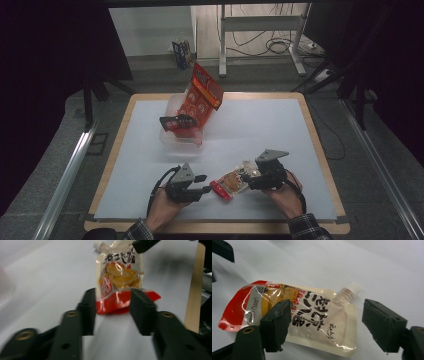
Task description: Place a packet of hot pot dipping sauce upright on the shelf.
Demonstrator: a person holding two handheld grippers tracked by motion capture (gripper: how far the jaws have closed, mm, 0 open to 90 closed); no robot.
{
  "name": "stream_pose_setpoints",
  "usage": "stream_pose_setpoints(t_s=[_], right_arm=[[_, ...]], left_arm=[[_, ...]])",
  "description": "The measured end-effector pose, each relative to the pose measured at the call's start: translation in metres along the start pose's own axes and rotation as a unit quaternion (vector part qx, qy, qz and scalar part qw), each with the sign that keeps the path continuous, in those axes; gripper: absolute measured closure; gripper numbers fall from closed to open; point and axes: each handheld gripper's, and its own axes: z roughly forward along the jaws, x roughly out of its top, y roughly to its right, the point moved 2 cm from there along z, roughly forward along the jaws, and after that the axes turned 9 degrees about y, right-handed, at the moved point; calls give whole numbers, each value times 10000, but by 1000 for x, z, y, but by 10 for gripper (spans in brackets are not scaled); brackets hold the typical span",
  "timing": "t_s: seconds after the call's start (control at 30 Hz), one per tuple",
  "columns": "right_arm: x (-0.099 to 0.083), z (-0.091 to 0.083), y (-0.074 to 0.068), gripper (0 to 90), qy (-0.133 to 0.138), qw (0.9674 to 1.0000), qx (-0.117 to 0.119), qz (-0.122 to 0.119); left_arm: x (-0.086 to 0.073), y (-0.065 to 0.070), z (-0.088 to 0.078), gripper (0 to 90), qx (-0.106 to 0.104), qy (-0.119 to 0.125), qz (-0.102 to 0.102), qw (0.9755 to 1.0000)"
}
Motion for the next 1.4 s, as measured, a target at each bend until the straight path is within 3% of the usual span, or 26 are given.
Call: stream_pose_setpoints(t_s=[0.17,0.27,0.4,0.47,0.53,0.73,0.87,1.03,1.13,1.2,1.3,1.4], right_arm=[[-1,0,2,183,-25,10000,33,46],[-1,0,2,173,-27,10000,37,8],[-1,0,1,158,-9,10000,33,48],[-1,-1,2,149,-6,9999,33,125],[-2,-1,4,140,-13,9998,53,206],[-5,0,8,101,-199,9985,194,468],[-9,5,7,73,-379,9974,277,554],[-14,11,10,85,-549,9946,403,782],[-15,13,10,115,-589,9930,501,896],[-15,14,9,119,-651,9935,460,817],[-16,15,9,129,-672,9936,439,793],[-15,14,9,143,-651,9939,428,785]], left_arm=[[4,0,19,800,-107,65,-105,9999],[3,1,28,853,-179,10,-153,9997],[-4,4,35,890,-277,-199,-37,9994],[-5,4,36,900,-249,-334,72,9991],[-7,7,37,900,-53,-577,363,9977],[-8,16,38,900,248,-760,917,9926],[-9,14,37,900,185,-699,688,9950],[-8,13,37,900,104,-728,618,9954],[-5,14,35,900,-107,-758,545,9956],[-2,19,35,900,-309,-525,335,9976],[0,23,41,900,-189,-603,475,9969],[-4,17,42,900,-85,-626,319,9975]])
